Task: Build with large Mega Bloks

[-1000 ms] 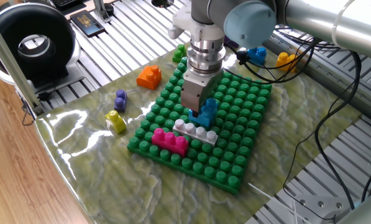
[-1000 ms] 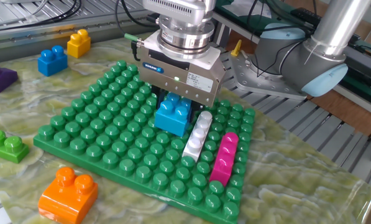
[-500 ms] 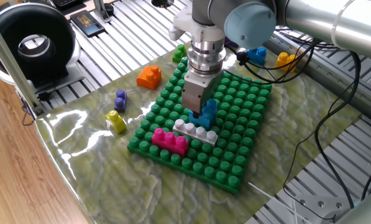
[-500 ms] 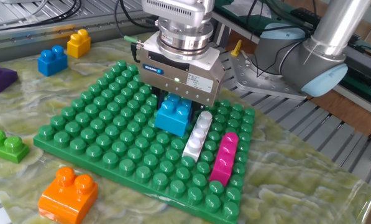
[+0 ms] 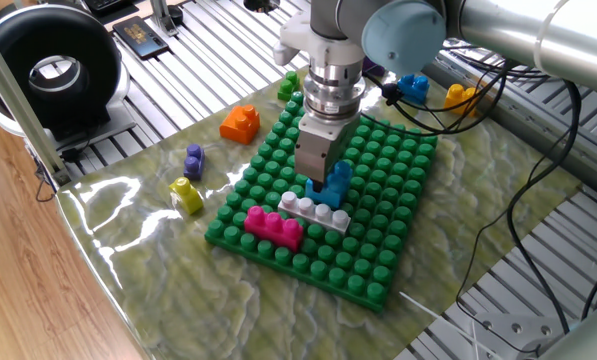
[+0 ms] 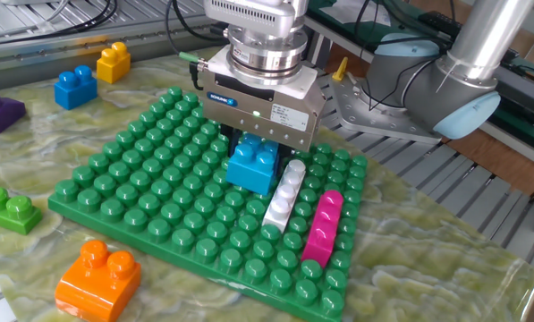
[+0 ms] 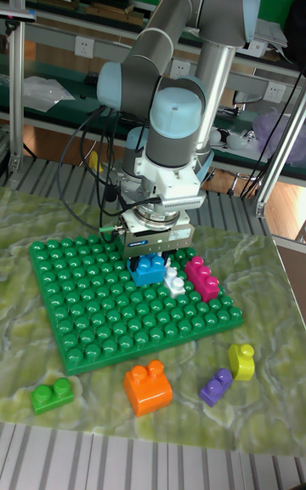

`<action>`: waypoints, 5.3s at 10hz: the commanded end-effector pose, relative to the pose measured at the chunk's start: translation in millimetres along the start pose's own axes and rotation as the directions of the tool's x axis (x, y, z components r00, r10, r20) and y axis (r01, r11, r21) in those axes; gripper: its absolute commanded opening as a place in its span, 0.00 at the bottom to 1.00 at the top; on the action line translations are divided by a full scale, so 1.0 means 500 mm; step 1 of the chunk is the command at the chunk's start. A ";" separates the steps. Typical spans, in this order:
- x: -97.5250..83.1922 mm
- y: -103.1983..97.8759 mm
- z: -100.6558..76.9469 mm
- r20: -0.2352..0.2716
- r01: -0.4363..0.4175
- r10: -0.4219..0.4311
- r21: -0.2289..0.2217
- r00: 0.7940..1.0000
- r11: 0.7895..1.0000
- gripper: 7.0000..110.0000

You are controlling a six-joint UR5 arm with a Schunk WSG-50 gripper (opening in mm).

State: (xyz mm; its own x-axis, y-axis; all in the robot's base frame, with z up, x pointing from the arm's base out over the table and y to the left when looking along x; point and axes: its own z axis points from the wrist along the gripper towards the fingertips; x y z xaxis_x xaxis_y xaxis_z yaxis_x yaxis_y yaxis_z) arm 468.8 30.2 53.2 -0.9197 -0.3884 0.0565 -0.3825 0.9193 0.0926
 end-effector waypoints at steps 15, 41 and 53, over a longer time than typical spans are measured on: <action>-0.014 0.007 0.009 0.022 0.010 -0.010 -0.020 1.000 1.000 0.00; -0.011 0.013 0.023 0.011 0.069 -0.068 -0.041 0.998 0.997 0.15; 0.019 0.017 -0.044 -0.080 0.063 -0.066 -0.033 0.995 0.997 0.79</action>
State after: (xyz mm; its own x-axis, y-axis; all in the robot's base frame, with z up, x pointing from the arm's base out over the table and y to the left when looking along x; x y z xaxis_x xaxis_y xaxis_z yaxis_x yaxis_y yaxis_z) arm 464.1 30.9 59.3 -0.8796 -0.4665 0.0932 -0.4557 0.8825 0.1162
